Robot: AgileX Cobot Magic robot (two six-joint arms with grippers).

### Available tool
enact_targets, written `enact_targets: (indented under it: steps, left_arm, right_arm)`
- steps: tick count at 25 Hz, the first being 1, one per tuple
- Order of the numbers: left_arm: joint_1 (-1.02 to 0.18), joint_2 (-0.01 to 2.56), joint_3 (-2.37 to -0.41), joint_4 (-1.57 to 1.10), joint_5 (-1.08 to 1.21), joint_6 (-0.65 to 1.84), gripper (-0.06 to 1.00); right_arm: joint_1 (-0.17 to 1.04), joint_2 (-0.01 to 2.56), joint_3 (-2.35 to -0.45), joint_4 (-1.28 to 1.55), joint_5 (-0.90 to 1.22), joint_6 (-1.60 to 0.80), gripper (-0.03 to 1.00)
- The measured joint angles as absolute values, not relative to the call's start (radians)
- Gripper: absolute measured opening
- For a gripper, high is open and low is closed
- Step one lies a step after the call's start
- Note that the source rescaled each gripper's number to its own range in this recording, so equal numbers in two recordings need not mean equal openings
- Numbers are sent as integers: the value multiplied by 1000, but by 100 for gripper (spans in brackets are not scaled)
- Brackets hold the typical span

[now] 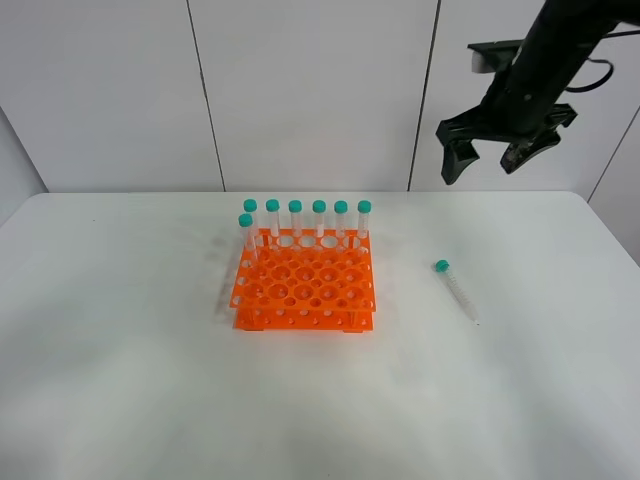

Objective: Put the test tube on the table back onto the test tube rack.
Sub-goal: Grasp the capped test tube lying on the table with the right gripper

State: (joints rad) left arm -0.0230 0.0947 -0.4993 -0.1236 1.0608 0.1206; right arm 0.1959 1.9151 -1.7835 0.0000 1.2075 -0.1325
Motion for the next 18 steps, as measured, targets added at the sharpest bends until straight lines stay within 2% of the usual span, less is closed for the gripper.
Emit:
enact_targets:
  steps: [8, 18]
  left_arm:
    - [-23, 95, -499, -124, 1061, 121, 94]
    - [-23, 95, -499, -124, 1060, 120, 94]
  right_arm:
    - [212, 2039, -1768, -12, 1209, -76, 100]
    - [205, 2059, -1620, -58, 1217, -77, 100]
